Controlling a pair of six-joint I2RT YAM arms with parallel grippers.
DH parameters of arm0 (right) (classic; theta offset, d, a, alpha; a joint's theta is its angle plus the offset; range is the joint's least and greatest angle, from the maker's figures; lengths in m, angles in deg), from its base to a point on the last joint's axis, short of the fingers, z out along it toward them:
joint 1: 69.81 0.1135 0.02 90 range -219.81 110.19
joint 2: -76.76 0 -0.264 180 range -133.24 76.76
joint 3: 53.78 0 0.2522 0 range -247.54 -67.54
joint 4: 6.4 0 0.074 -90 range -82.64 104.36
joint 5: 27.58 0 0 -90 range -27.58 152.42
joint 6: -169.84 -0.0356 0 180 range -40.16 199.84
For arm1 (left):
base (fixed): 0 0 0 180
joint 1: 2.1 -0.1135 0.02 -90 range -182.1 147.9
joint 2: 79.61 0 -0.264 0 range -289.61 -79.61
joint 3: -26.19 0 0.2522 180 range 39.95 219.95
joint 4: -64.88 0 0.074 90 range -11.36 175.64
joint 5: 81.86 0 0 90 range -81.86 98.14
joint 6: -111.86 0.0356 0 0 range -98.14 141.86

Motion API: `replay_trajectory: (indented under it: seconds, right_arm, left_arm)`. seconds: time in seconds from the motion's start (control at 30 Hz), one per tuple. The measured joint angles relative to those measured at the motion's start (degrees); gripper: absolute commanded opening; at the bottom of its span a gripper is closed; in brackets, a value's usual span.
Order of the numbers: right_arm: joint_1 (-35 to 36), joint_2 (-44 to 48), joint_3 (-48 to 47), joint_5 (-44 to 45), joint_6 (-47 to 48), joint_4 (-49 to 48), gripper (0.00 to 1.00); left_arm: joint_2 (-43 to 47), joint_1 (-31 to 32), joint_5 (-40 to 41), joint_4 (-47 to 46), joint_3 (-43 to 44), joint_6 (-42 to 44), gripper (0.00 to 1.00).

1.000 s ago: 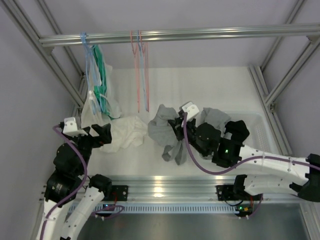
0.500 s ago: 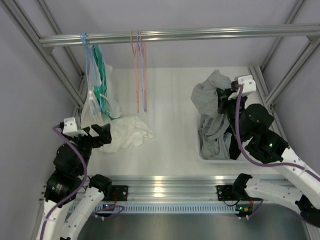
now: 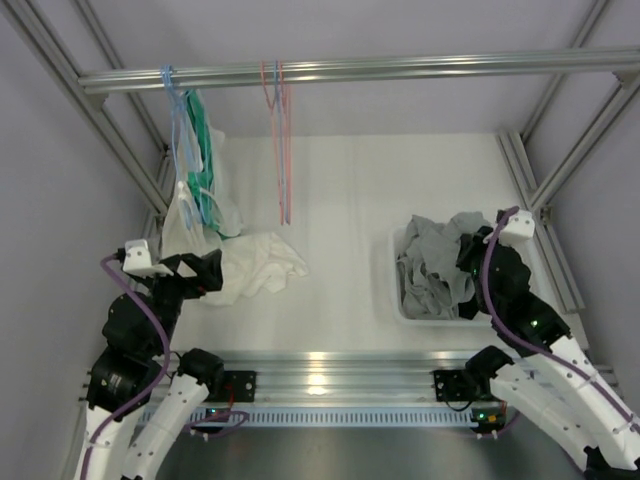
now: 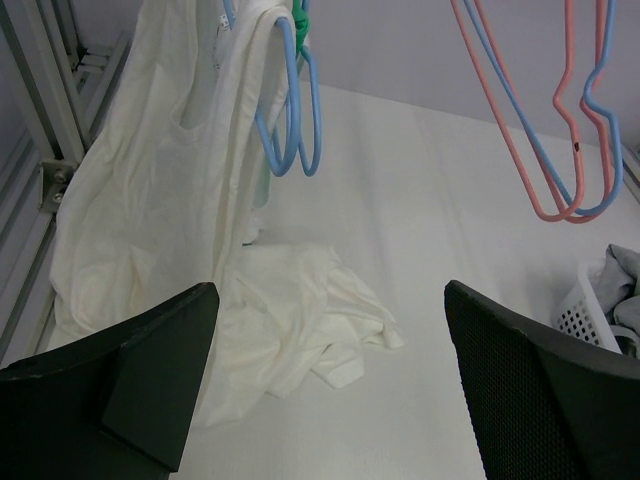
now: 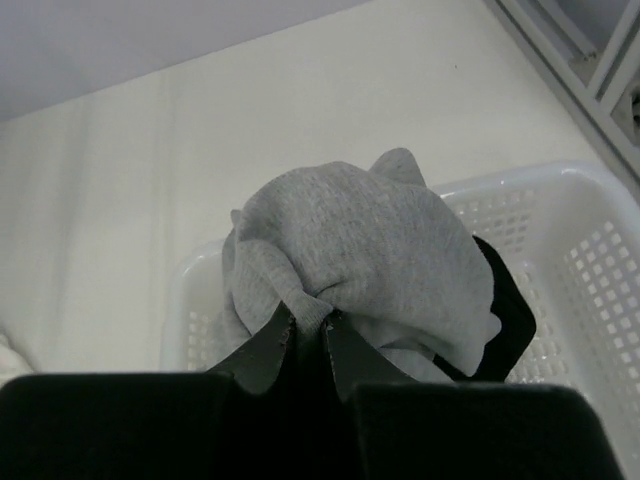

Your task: Remove the tank top from the hanger

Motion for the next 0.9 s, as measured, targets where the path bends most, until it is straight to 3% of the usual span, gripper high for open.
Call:
replay_trajectory:
  seconds: [0.43, 0.63, 0.73, 0.77, 0.8, 0.9]
  right_arm:
    - [-6.10, -6.49, 9.60, -2.99, -25.44, 3.96, 0.00]
    - [-8.68, -9.55, 11.89, -1.79, -32.20, 5.97, 0.00]
    - [-9.33, -10.62, 12.61, -1.49, -33.88, 6.54, 0.19]
    - [-9.40, -10.36, 12.68, -1.46, -34.14, 6.67, 0.46]
    - [-9.42, -9.92, 12.68, -1.49, -34.58, 6.75, 0.54]
    - [-9.46, -6.91, 12.24, -1.49, -33.40, 8.31, 0.58]
  left_arm:
    - [0.13, 0.04, -0.33, 0.00, 0.00, 0.00, 0.99]
    - [1.60, 1.11, -0.02, -0.02, 0.00, 0.00, 0.99]
    - [1.99, 1.60, 0.37, -0.02, 0.00, 0.00, 0.99]
    - [1.99, 1.70, 0.42, 0.00, 0.00, 0.00, 0.99]
    - [1.99, 1.79, 0.44, 0.00, 0.00, 0.00, 0.99]
    - [1.99, 1.88, 0.59, 0.00, 0.00, 0.00, 0.99]
